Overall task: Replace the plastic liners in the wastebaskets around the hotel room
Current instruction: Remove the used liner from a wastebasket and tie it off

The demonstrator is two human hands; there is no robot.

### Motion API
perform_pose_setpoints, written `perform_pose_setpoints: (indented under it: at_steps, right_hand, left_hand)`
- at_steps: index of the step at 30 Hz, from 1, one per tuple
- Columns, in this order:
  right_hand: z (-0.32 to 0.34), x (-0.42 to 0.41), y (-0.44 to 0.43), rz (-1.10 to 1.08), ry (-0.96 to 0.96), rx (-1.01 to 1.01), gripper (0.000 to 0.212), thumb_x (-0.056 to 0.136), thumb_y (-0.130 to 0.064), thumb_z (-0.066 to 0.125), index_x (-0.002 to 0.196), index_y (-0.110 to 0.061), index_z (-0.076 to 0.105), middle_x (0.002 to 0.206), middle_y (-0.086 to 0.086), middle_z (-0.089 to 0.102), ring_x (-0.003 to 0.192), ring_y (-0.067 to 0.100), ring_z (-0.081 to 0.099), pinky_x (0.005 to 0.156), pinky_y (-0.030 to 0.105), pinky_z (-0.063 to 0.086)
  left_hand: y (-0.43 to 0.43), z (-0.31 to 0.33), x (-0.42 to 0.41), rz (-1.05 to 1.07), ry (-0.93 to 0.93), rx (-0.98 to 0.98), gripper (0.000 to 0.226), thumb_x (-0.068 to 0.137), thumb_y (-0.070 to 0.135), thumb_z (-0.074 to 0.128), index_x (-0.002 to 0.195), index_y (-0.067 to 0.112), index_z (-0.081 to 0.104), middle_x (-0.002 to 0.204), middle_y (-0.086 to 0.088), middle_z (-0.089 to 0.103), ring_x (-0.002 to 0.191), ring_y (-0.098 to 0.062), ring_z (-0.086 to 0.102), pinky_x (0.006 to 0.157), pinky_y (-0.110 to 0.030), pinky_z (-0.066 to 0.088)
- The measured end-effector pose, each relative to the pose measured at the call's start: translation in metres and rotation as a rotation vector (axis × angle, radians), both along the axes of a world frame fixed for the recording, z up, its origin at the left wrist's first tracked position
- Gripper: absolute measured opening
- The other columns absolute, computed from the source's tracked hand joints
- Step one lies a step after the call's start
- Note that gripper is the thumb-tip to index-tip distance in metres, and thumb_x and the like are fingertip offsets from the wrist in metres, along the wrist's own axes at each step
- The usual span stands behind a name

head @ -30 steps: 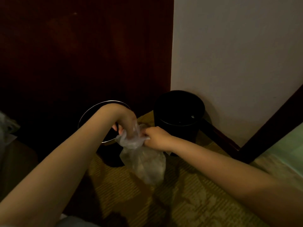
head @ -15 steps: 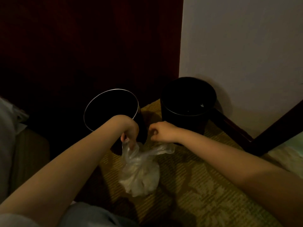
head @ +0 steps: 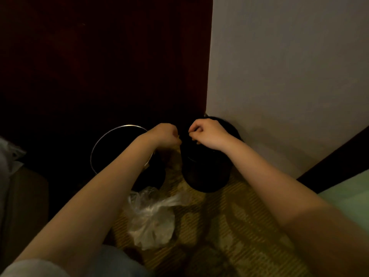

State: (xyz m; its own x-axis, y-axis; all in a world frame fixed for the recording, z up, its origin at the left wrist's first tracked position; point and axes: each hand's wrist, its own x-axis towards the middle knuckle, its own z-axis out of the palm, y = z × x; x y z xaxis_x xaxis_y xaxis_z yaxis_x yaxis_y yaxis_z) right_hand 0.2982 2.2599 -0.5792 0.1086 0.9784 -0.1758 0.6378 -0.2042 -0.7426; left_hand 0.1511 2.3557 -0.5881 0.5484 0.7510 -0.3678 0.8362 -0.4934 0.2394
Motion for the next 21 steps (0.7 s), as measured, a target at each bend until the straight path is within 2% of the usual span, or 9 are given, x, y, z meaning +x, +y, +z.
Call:
perform_pose_setpoints:
  at_steps: [3,8,11,16,19,21]
  right_hand:
    - [0.053,0.013,0.001,-0.016,0.012,-0.032,0.016,0.094,-0.024,0.056,0.083,-0.035,0.058,0.088,-0.002,0.068,0.082,0.019,0.068,0.083,0.045,0.056]
    - [0.170,0.034,-0.010,-0.072,0.007,-0.067,0.017,0.093,-0.024,0.058,0.079,-0.034,0.059,0.088,-0.004,0.067,0.081,0.017,0.066,0.083,0.039,0.056]
    - [0.250,0.044,-0.020,-0.117,0.038,-0.067,0.018,0.091,-0.021,0.058,0.077,-0.032,0.059,0.086,-0.002,0.068,0.081,0.020,0.067,0.084,0.042,0.056]
    - [0.391,0.067,-0.050,-0.179,0.090,-0.072,0.017,0.091,-0.019,0.055,0.080,-0.030,0.060,0.086,0.000,0.069,0.084,0.021,0.067,0.088,0.044,0.055]
    - [0.470,0.085,-0.079,-0.213,0.115,-0.088,0.015,0.089,-0.020,0.056,0.080,-0.030,0.062,0.091,0.001,0.069,0.092,0.023,0.066,0.092,0.045,0.053]
    - [0.517,0.095,-0.102,-0.231,0.124,-0.098,0.013,0.089,-0.021,0.057,0.081,-0.029,0.063,0.091,0.001,0.069,0.089,0.022,0.066,0.091,0.044,0.054]
  left_hand:
    - [0.000,0.053,-0.001,0.046,-0.016,-0.019,0.029,0.090,0.041,0.058,0.105,0.016,0.061,0.098,0.000,0.057,0.091,-0.015,0.054,0.071,-0.028,0.042]
    - [-0.004,0.170,0.012,0.050,-0.009,-0.056,0.030,0.093,0.038,0.055,0.112,0.016,0.061,0.110,-0.001,0.059,0.100,-0.018,0.056,0.078,-0.029,0.048]
    - [-0.014,0.252,0.029,0.060,-0.069,-0.050,0.025,0.093,0.036,0.056,0.107,0.017,0.062,0.107,-0.001,0.060,0.096,-0.017,0.057,0.079,-0.031,0.051]
    - [-0.048,0.398,0.055,0.030,-0.128,-0.052,0.026,0.093,0.032,0.056,0.109,0.013,0.063,0.109,-0.004,0.061,0.102,-0.021,0.057,0.086,-0.035,0.051]
    - [-0.075,0.481,0.066,-0.015,-0.129,-0.055,0.023,0.094,0.029,0.056,0.107,0.011,0.063,0.108,-0.006,0.062,0.100,-0.023,0.057,0.085,-0.035,0.050]
    - [-0.091,0.530,0.075,-0.036,-0.131,-0.056,0.022,0.094,0.028,0.056,0.107,0.012,0.063,0.108,-0.006,0.062,0.099,-0.022,0.057,0.084,-0.034,0.050]
